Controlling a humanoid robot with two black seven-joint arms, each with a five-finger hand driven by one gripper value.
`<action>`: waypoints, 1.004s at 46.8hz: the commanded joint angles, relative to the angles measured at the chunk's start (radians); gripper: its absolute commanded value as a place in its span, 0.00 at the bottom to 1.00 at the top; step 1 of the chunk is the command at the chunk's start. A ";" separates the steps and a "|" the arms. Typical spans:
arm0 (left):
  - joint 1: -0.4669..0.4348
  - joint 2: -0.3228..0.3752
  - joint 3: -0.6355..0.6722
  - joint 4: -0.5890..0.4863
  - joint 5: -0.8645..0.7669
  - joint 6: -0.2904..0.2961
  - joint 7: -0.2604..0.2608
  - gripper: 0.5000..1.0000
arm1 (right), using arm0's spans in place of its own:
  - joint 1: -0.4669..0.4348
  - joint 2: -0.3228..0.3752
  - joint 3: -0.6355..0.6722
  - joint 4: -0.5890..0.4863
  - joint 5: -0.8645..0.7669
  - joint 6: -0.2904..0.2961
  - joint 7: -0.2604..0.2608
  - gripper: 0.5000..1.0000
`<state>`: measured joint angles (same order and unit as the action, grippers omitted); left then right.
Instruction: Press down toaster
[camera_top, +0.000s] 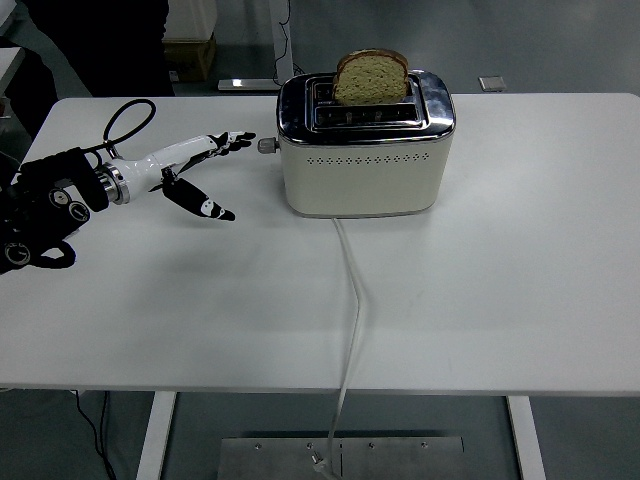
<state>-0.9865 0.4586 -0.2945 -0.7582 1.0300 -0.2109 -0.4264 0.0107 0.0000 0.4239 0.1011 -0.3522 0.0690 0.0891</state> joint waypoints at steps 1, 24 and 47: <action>-0.001 0.000 0.000 0.000 -0.001 0.001 0.000 1.00 | 0.000 0.000 -0.001 0.000 0.001 0.000 0.000 1.00; -0.006 -0.018 0.002 0.000 0.001 -0.001 0.001 1.00 | 0.000 0.000 -0.001 0.000 0.001 0.000 0.000 1.00; -0.003 -0.021 0.018 0.002 0.001 -0.001 0.001 1.00 | 0.000 0.000 -0.001 0.000 -0.001 0.000 -0.002 1.00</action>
<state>-0.9896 0.4372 -0.2766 -0.7562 1.0310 -0.2120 -0.4249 0.0108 0.0000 0.4237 0.1013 -0.3523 0.0690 0.0889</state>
